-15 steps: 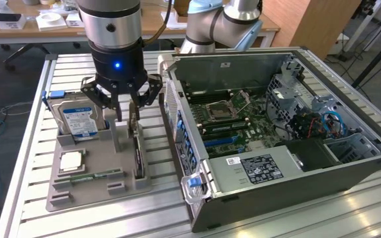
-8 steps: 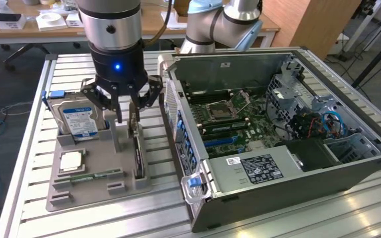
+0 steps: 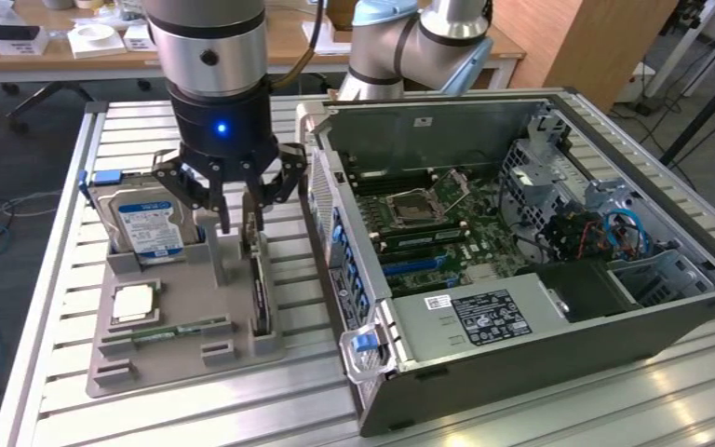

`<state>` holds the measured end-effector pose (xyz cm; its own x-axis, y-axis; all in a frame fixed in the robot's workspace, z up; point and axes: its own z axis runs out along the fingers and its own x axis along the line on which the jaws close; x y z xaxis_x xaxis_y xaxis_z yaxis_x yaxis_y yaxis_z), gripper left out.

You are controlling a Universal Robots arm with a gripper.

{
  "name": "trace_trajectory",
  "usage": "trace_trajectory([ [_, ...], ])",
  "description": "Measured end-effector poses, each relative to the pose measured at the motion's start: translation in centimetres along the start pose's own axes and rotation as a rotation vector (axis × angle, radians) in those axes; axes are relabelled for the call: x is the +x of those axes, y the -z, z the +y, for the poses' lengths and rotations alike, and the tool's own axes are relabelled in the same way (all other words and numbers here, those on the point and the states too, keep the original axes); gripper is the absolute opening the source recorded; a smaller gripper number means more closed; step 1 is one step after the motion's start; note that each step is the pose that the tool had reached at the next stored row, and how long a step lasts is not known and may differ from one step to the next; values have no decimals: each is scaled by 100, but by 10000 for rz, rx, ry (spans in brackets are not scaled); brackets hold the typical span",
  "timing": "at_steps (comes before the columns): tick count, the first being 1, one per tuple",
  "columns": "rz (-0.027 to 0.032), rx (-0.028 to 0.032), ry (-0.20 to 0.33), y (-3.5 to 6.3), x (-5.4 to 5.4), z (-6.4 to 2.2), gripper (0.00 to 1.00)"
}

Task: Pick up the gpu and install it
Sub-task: 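Pick up the gpu and move the gpu toward the slot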

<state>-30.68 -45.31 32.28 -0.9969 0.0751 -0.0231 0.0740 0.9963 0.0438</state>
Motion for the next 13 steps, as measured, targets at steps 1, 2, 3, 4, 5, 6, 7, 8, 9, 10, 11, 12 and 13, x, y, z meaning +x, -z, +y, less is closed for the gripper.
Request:
trace_trajectory([
  [1,0,0,0,0,-7,-1,41],
  [2,-1,0,-2,-1,-14,-3,41],
  [3,0,0,-1,-1,-20,-4,41],
  [4,0,1,-1,0,-24,-6,41],
  [5,0,1,-2,-1,-29,-7,41],
  [6,1,2,-1,-3,-31,-10,41],
  [7,-1,-2,-3,-12,-31,-11,41],
  [8,-1,-1,-4,-27,-30,-13,41],
  [9,1,0,-2,-44,-31,-15,41],
  [10,1,1,-2,-62,-31,-18,41],
  [11,2,0,-2,-80,-31,-21,41],
  [12,6,1,-2,-97,-31,-24,41],
  [13,8,1,-2,-116,-30,-27,41],
])
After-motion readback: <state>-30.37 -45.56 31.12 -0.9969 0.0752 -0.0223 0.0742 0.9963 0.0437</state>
